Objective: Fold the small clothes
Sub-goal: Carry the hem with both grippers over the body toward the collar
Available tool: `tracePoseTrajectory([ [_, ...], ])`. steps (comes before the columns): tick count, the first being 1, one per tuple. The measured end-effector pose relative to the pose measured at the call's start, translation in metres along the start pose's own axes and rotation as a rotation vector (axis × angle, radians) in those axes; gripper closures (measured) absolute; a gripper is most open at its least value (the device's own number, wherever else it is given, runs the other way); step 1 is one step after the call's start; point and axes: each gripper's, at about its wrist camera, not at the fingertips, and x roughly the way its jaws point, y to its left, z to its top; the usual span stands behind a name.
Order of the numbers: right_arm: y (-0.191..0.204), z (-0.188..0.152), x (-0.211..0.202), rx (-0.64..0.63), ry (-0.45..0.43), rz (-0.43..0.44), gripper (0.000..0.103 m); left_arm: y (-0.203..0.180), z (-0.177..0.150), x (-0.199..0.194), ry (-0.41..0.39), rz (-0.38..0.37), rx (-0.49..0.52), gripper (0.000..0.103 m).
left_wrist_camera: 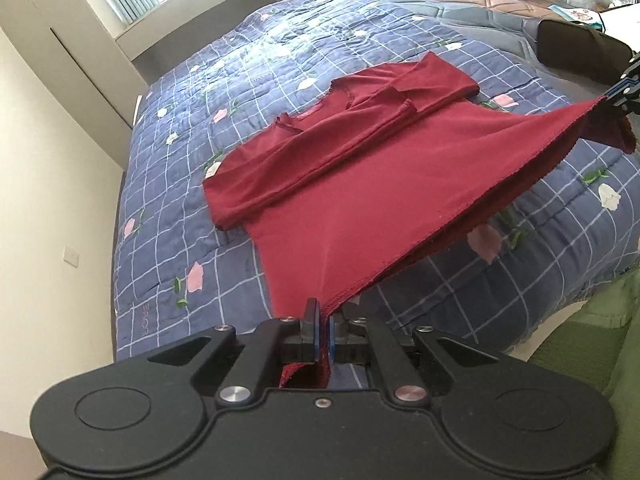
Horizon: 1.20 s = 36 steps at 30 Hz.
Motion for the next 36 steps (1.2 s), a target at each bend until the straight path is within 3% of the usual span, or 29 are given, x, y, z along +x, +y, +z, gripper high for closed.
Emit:
tracePoseTrajectory([
  [10,-0.014,0.033,0.025,0.086,-0.011,-0.046,0.096,0.018,0.037,0.022,-0.019,-0.023,0.083,0.099],
  [19,-0.037,0.114,0.060,0.081,-0.055,-0.102,0.096,0.073,0.112,0.068,-0.051,-0.073,0.137,0.099],
  [28,-0.080,0.207,0.145,0.041,-0.032,-0.138,0.096,0.120,0.204,0.161,-0.045,-0.107,0.188,0.098],
  [36,-0.106,0.266,0.215,0.009,0.025,-0.157,0.095,0.150,0.246,0.238,0.001,-0.131,0.157,0.098],
])
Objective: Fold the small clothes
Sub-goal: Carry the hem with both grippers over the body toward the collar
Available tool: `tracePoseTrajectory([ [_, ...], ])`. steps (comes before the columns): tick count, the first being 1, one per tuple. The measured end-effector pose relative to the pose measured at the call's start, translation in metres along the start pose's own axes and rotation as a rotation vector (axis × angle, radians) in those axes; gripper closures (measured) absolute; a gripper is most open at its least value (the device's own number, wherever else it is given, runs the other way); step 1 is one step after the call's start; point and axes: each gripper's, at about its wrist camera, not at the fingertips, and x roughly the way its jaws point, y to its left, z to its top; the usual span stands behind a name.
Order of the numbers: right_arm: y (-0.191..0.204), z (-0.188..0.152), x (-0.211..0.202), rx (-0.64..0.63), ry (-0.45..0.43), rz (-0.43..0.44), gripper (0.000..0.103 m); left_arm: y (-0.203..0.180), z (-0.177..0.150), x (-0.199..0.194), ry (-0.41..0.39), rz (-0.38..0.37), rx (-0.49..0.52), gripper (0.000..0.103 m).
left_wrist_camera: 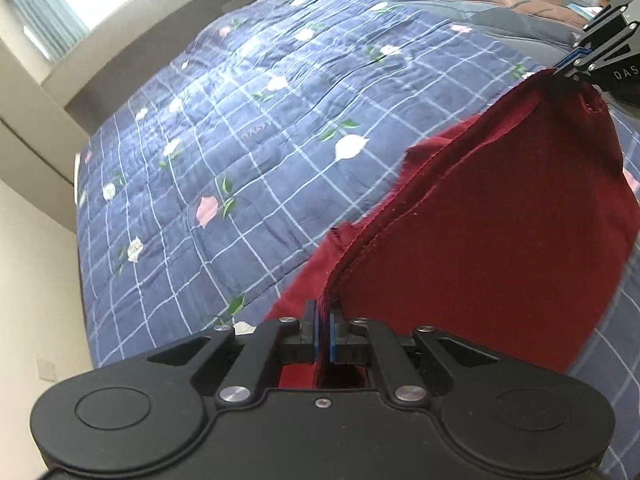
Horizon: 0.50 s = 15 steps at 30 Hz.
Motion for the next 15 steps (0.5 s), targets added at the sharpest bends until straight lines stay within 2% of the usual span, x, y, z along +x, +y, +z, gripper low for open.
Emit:
tracePoseTrajectory([
  [10,-0.005,0.023,0.053,-0.010,0.074,-0.023,0.093,0.030,0.020,0.060,0.052,-0.056,-0.042,0.096],
  [13,-0.009,0.027,0.061,0.011,0.085,-0.029,0.093,0.035,0.023,0.073,0.070,-0.069,-0.063,0.091],
  [15,-0.011,0.029,0.064,0.021,0.087,-0.037,0.090,0.039,0.025,0.080,0.083,-0.075,-0.090,0.084],
])
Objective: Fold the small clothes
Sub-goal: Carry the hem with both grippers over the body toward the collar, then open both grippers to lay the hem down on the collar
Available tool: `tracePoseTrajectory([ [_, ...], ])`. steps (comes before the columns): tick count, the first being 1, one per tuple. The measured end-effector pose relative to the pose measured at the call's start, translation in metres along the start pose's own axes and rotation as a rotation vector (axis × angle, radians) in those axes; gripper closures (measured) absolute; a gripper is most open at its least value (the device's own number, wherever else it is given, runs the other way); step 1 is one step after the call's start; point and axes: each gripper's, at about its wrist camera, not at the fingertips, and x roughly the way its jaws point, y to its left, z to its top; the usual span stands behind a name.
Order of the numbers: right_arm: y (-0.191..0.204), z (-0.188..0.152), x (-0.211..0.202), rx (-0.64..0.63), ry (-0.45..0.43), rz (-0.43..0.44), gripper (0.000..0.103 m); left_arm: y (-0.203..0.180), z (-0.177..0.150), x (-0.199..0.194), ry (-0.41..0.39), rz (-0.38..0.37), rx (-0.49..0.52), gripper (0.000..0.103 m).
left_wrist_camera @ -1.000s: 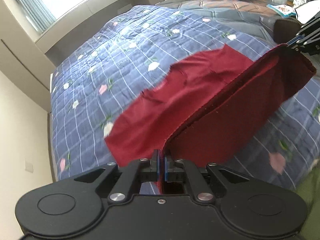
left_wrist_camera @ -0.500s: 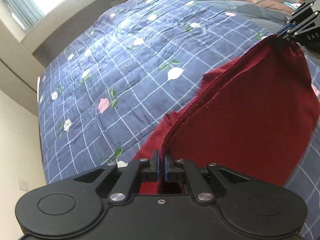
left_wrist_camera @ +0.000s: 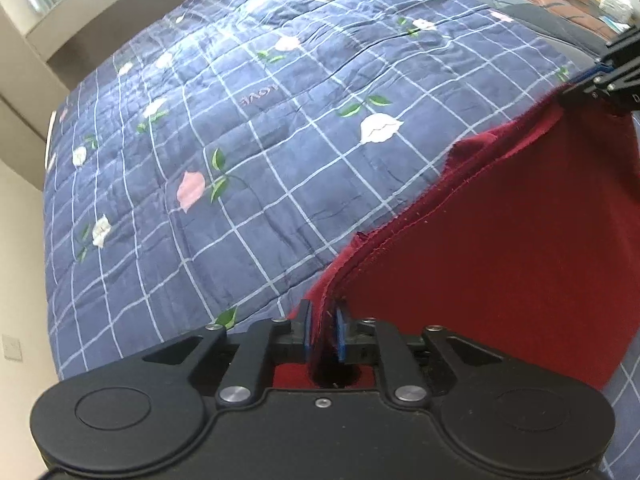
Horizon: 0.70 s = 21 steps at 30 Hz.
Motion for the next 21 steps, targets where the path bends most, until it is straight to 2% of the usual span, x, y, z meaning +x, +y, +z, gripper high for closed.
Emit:
tracePoseTrajectory([
  [2,-0.002,0.002,0.000,0.011,-0.004,-0.008,0.084,0.006,0.001,0.005,0.019,-0.018,-0.054,0.079],
  [4,-0.004,0.004,-0.001,0.022,-0.010,-0.018,0.078,0.012,0.001,0.007,0.031,-0.038,-0.118,0.068],
  [6,-0.006,0.005,-0.002,0.037,-0.017,-0.034,0.060,0.017,0.001,0.007,0.036,-0.037,-0.172,0.041],
  [8,-0.009,0.003,-0.006,0.061,-0.028,-0.051,0.033,0.021,0.001,0.004,0.032,-0.015,-0.223,0.028],
  [10,-0.011,-0.002,-0.009,0.091,-0.037,-0.063,0.022,0.025,0.001,0.001,0.021,0.002,-0.258,0.022],
  [11,-0.011,-0.005,-0.009,0.099,-0.034,-0.064,0.016,0.027,0.001,-0.002,0.017,0.015,-0.282,0.014],
  [14,-0.008,-0.021,-0.004,0.105,0.005,-0.080,0.010,0.032,-0.005,-0.011,-0.002,0.035,-0.349,0.004],
  [17,-0.005,-0.044,0.004,0.130,0.075,-0.074,0.008,0.034,-0.020,-0.015,-0.003,0.054,-0.411,0.002],
  [19,-0.003,-0.062,0.008,0.149,0.119,-0.088,0.005,0.032,-0.034,-0.012,0.026,0.071,-0.438,0.002],
  [21,-0.003,-0.083,0.008,0.186,0.152,-0.114,0.005,0.029,-0.048,-0.004,0.087,0.085,-0.459,0.002],
])
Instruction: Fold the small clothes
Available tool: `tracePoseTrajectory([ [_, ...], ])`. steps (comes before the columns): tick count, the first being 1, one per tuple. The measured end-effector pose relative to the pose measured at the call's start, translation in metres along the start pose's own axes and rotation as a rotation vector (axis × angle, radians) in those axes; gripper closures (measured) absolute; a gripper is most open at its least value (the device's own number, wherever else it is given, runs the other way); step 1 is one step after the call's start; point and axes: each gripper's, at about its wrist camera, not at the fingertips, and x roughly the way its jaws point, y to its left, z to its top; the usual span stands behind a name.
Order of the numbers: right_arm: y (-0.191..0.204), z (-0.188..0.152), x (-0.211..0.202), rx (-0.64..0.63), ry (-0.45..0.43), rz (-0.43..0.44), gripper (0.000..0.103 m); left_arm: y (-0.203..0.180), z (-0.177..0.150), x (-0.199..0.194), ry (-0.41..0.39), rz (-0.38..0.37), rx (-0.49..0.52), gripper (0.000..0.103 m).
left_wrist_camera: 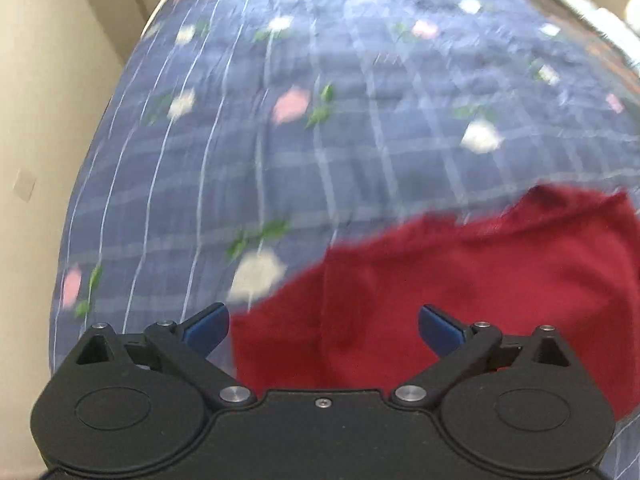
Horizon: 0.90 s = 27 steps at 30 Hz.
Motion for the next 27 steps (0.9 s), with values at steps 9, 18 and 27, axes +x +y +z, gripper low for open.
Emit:
tracePoseTrajectory([
  [9,-0.011,-0.094,-0.031,0.141,0.090,0.014,0.000,0.007,-0.061,0.013,0.198,0.058,-0.119,0.003],
  [18,-0.029,-0.149,-0.068,0.321,0.100,0.086,0.000,-0.016,-0.088,-0.024,0.202,0.075,-0.153,0.002],
  [27,-0.072,-0.194,-0.123,0.355,0.001,0.100,0.000,-0.091,-0.126,-0.091,0.124,0.033,-0.120,0.001],
])
